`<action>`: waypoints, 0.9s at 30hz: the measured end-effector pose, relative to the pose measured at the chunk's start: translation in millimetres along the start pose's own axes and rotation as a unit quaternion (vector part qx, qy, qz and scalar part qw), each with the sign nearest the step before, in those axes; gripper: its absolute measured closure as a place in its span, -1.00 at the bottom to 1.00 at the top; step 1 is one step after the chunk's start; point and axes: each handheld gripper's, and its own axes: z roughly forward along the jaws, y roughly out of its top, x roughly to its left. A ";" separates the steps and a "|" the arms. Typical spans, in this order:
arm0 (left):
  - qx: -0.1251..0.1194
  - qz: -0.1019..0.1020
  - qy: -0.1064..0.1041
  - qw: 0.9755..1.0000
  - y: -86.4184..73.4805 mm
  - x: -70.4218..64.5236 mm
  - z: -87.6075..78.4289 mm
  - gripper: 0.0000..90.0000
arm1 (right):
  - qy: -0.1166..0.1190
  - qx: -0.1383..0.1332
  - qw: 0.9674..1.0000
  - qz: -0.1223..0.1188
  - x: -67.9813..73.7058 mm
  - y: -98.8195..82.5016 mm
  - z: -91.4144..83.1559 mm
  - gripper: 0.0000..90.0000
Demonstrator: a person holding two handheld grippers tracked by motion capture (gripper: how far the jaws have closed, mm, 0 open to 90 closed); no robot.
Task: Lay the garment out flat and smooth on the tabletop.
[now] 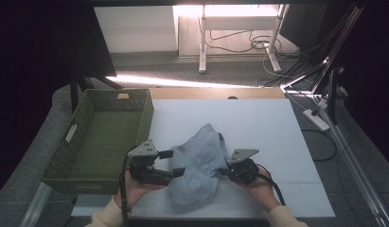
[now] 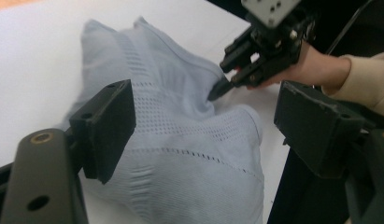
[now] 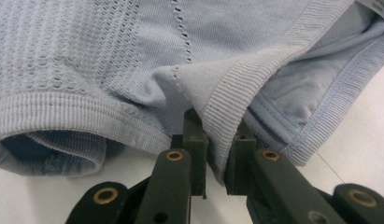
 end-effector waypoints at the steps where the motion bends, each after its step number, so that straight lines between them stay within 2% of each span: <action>1: 0.003 0.001 -0.001 1.000 -0.9 -0.3 2.5 -0.53 | 0.000 0.000 1.000 0.002 -0.1 -0.1 -0.2 0.82; 7: 0.013 0.004 -0.008 1.000 -4.8 -2.7 12.1 -0.52 | 0.003 -0.001 1.000 0.004 -0.4 -0.4 -0.2 0.81; 14: 0.034 0.024 -0.021 0.999 -8.2 -10.6 24.6 -0.52 | 0.004 -0.001 1.000 0.007 -1.0 -0.7 -0.8 0.81; 21: 0.054 0.051 -0.042 0.996 -11.2 -21.7 37.6 -0.50 | 0.005 0.000 1.000 0.009 -1.3 -0.8 -1.3 0.81; 27: 0.072 0.059 -0.047 0.995 -15.9 -26.7 47.3 -0.48 | 0.006 0.000 1.000 0.011 -1.9 -0.8 -1.7 0.81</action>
